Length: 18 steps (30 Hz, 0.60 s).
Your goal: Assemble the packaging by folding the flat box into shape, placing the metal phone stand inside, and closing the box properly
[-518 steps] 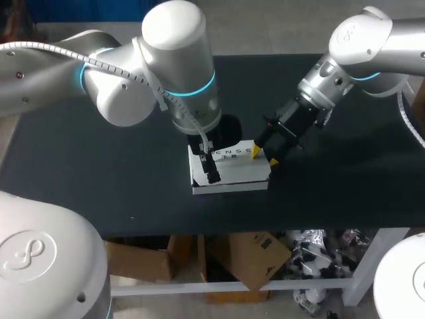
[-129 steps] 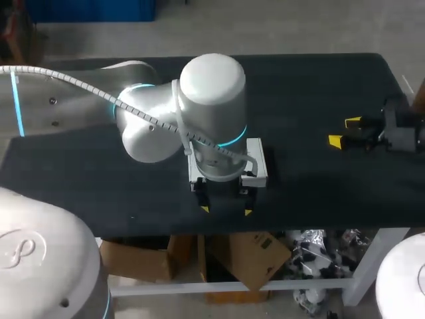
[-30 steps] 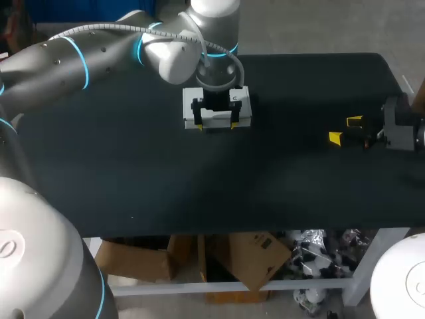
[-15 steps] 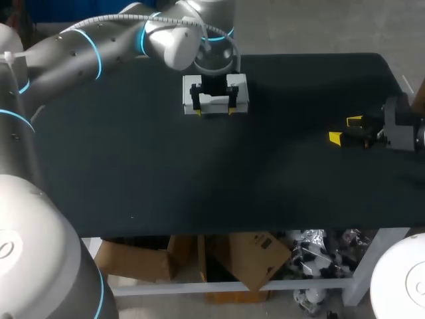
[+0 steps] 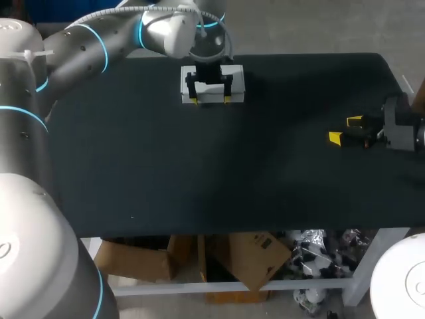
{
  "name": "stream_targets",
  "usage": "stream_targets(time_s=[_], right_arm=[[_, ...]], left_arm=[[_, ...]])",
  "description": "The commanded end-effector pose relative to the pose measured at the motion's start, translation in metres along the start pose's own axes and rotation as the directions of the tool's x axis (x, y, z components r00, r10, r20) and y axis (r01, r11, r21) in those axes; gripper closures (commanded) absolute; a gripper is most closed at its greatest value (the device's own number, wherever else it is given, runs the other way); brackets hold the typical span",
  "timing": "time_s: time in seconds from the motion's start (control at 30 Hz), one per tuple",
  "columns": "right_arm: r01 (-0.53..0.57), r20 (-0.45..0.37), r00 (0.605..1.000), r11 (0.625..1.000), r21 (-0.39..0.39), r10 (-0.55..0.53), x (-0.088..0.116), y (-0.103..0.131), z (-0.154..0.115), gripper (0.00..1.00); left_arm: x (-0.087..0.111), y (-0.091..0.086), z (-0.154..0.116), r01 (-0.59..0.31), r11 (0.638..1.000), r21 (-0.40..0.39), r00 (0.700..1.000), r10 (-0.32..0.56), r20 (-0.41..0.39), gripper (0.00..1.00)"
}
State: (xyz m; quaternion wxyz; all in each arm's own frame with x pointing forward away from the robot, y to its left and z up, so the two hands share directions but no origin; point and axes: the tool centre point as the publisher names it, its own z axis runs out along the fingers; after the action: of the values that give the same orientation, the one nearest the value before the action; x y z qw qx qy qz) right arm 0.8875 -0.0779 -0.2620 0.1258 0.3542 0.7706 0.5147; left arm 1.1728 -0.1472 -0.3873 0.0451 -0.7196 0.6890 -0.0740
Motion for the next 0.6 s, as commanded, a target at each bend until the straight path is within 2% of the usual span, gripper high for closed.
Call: stream_targets(time_s=[0.03, 0.27, 0.43, 0.53, 0.6], right_arm=[[0.001, -0.005, 1.000, 1.000, -0.006, -0.001, 0.000, -0.001, -0.001, 0.00], [0.001, -0.005, 1.000, 1.000, -0.006, -0.001, 0.000, -0.001, -0.001, 0.00], [0.001, -0.005, 1.000, 1.000, -0.006, -0.001, 0.000, -0.001, -0.001, 0.00], [0.001, -0.005, 1.000, 1.000, -0.006, -0.001, 0.000, -0.001, -0.001, 0.00], [0.001, -0.005, 1.000, 1.000, -0.006, -0.001, 0.000, -0.001, -0.001, 0.00]], left_arm=[[0.004, -0.014, 0.008, -0.003, 0.999, -0.040, 1.000, 0.003, 0.001, 0.00], [0.004, -0.019, 0.007, -0.009, 0.999, -0.035, 1.000, 0.008, -0.012, 0.00], [-0.001, 0.003, -0.010, -0.039, 0.999, 0.009, 0.998, 0.040, -0.041, 0.00], [-0.008, 0.023, -0.027, -0.075, 0.995, 0.068, 0.995, 0.080, -0.067, 0.00], [-0.013, 0.037, -0.038, -0.119, 0.983, 0.137, 0.988, 0.131, -0.083, 0.00]])
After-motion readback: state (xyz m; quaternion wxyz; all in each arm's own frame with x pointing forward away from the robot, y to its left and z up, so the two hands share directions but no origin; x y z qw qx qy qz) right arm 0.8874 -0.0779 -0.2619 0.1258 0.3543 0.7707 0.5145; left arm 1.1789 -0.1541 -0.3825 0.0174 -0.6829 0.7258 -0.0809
